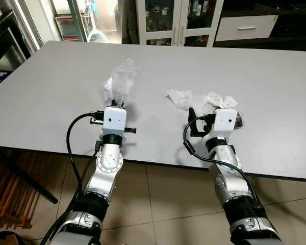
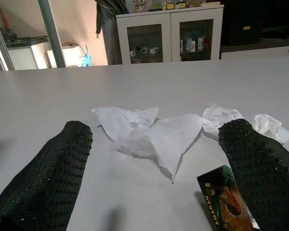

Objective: Picking trash to rubbish bin

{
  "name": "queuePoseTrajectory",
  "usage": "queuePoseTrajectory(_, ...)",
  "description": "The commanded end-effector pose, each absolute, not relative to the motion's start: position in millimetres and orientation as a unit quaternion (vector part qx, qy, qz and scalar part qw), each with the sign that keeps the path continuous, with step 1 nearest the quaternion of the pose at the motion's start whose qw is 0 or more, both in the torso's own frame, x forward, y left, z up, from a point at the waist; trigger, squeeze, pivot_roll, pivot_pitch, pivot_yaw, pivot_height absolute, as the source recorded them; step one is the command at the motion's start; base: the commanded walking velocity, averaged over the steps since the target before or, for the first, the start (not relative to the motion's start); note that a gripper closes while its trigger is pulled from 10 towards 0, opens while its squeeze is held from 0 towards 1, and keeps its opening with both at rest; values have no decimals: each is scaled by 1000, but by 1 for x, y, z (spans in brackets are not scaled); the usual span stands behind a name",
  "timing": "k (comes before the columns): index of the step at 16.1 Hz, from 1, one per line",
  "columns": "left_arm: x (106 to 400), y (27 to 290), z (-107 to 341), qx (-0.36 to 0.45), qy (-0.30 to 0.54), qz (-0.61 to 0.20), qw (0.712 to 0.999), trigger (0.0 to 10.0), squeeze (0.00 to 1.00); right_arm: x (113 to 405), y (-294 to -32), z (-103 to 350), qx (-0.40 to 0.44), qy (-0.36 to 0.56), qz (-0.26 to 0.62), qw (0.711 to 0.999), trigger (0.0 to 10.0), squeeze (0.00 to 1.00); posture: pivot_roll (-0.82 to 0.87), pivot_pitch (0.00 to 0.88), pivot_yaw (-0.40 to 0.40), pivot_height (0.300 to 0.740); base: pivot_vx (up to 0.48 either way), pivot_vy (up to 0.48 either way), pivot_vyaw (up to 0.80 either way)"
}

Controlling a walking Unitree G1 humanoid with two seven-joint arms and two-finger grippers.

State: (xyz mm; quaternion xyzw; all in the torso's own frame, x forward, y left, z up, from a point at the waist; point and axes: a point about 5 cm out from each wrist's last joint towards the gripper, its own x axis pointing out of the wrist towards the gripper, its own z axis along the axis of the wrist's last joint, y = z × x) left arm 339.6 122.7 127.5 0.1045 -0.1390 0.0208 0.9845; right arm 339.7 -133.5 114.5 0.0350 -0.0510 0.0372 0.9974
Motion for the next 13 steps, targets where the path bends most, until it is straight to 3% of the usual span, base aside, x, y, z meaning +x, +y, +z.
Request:
queuePoseTrajectory(1,340,124,129,106,-139,20,984,10000,0,341,-130,116,32,-49,45,997,10000,0,-83,22,52,740,-247,0,0)
queuePoseTrajectory(13,340,123,128,105,-135,19,985,10000,0,340,-130,115,33,-45,44,997,10000,0,-81,38,51,740,-281,0,0)
